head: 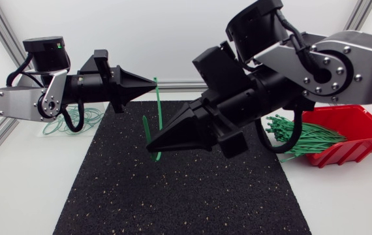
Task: Take a green cable tie from the red box, thread the tail through the head to close it, then place it in the transparent bin on the left.
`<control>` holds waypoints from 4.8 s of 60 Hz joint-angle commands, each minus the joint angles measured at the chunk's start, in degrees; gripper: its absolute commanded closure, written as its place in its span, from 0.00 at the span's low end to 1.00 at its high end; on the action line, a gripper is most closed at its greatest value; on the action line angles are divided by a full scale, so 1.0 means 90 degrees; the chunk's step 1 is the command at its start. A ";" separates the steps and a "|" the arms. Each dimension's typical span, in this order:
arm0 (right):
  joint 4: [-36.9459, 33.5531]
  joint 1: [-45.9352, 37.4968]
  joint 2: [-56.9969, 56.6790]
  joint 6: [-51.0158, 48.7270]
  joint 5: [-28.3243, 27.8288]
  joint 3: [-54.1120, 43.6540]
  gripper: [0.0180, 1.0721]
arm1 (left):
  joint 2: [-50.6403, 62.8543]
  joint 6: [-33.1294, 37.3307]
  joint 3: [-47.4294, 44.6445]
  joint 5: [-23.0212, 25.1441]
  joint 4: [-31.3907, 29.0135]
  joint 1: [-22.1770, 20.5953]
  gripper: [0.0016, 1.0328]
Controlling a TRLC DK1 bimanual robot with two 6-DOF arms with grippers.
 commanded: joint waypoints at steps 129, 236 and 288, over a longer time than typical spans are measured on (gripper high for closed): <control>-0.0596 -0.0743 0.0068 0.8123 -0.0867 0.1063 0.95 | -0.3155 0.3937 -0.2473 -0.1731 0.1280 -0.1384 0.97; -0.0469 -0.0587 -0.0010 0.8065 -0.0848 0.0623 0.95 | -0.3145 0.3732 -0.2395 -0.2092 0.1280 -0.1765 0.97; -0.0391 -0.0733 -0.0128 0.8045 -0.0858 0.0555 0.95 | -0.3536 0.3703 -0.2639 -0.2073 0.1241 -0.1911 0.97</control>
